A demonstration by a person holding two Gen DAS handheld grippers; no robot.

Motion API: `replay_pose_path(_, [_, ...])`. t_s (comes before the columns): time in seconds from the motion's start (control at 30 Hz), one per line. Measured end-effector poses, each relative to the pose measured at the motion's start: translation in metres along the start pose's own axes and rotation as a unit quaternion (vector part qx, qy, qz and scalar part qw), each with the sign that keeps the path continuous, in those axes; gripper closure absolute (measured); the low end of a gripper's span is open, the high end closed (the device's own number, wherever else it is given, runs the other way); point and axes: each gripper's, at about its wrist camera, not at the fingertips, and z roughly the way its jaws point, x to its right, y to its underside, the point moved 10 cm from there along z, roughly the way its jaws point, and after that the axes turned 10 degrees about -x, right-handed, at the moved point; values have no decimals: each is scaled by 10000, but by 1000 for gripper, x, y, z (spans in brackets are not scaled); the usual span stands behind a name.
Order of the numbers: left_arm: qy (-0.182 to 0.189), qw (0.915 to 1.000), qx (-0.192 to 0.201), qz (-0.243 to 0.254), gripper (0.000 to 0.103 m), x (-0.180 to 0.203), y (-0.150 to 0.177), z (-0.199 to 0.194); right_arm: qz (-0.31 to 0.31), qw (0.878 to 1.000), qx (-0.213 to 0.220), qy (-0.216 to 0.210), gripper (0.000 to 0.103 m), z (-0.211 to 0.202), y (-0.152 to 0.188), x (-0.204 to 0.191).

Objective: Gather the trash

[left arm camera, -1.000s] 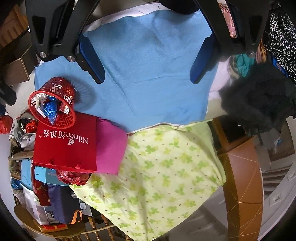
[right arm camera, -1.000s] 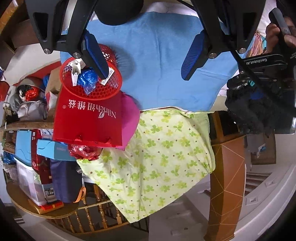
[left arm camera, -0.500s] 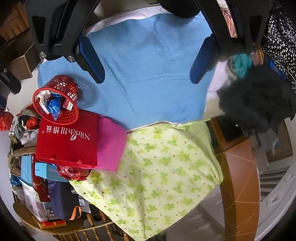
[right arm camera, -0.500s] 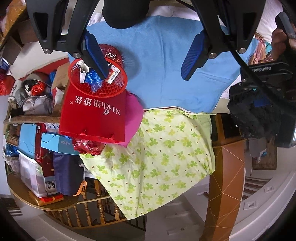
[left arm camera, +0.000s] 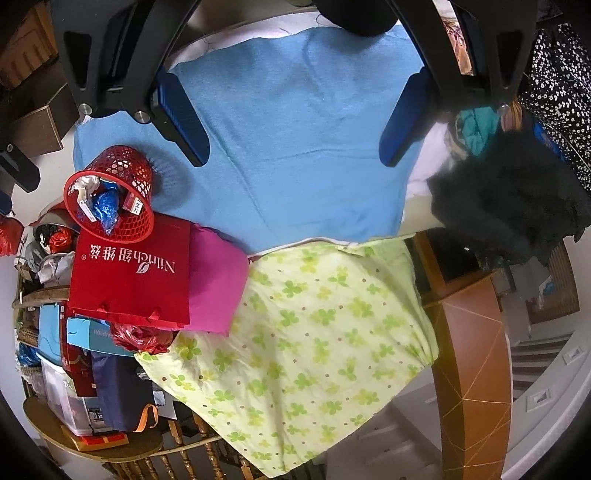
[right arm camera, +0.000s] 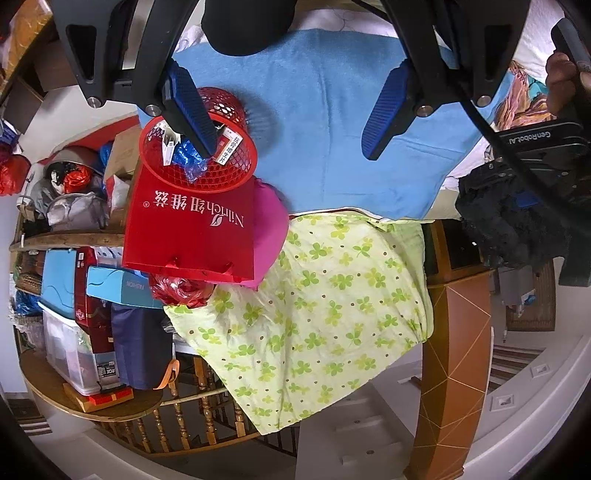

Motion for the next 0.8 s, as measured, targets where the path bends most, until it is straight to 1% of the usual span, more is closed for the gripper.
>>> replay_pose_path(0.33, [-20,9999,90,45,10,0,0,-7,-24,9997,214,101,20,-9,-6,0])
replay_pose_path(0.37, [-16,9999,103,58,10,1,0,-8,11,9995,273,179,20,-12,-9,3])
replay_pose_path(0.6, [36,9998,165,137,10,11,-1,-14,137,9987,272,403,20,-13,-9,18])
replay_pose_path(0.8, [151,9992,219,299,10,28,-2,-19,275,9977,276,555,20,-14,-8,33])
